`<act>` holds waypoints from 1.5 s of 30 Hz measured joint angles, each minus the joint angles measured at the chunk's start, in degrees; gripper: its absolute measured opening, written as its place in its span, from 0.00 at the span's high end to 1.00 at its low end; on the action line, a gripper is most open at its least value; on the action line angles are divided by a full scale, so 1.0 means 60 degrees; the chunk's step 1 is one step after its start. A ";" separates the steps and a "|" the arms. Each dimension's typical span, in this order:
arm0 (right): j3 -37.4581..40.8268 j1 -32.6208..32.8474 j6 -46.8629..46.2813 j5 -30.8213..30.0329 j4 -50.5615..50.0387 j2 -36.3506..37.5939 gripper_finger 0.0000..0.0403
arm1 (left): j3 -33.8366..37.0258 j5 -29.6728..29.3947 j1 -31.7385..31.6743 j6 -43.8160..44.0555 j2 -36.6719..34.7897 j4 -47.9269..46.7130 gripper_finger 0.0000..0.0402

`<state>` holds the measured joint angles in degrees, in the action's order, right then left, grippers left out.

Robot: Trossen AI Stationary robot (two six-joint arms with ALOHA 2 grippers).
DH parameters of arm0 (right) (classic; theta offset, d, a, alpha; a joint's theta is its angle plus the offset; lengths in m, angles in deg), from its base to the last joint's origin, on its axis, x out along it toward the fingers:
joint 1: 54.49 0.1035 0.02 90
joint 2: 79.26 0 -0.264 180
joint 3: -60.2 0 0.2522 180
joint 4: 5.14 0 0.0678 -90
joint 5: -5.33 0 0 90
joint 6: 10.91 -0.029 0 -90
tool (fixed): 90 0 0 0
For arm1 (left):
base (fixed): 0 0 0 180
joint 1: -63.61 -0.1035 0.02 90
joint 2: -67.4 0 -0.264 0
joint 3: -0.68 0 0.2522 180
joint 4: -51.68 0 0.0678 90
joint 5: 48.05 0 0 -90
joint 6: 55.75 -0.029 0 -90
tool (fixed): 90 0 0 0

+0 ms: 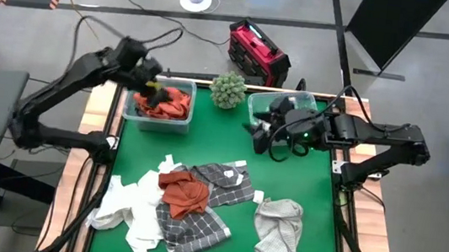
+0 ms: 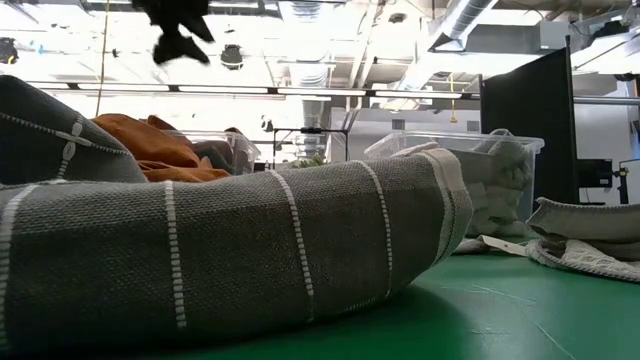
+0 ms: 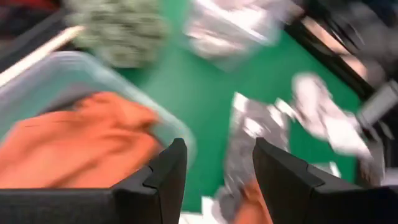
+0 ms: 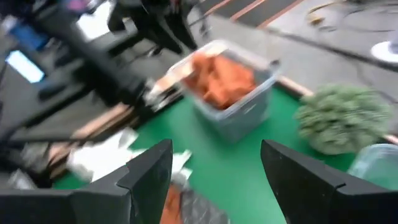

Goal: Sort towels by color in basket
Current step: Put the orange towel into the left transparent bin

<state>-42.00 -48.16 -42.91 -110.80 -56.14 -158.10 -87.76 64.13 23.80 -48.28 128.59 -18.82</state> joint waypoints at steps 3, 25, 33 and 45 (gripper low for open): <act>0.0000 0.0007 0.0135 0.0306 -0.0173 -0.0320 0.29 | 0.0240 0.0024 0.1138 -0.0513 -0.0939 -0.0436 0.56; 0.0004 0.0894 -0.1643 0.0414 -0.0072 -0.1278 0.29 | 0.3978 -0.5464 0.9357 0.3433 -0.0836 0.1950 0.56; 0.0004 0.0962 -0.2026 0.0360 -0.0077 -0.1281 0.29 | 0.4324 -0.6244 0.9754 0.3331 0.1389 0.3161 0.56; 0.0004 0.1002 -0.2020 0.0339 -0.0075 -0.1281 0.29 | 0.4376 -0.5060 0.9758 0.3396 0.3899 0.5654 0.68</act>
<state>-41.98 -42.15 -55.03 -108.76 -56.59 -165.78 -61.51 33.77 82.35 -27.90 151.99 15.11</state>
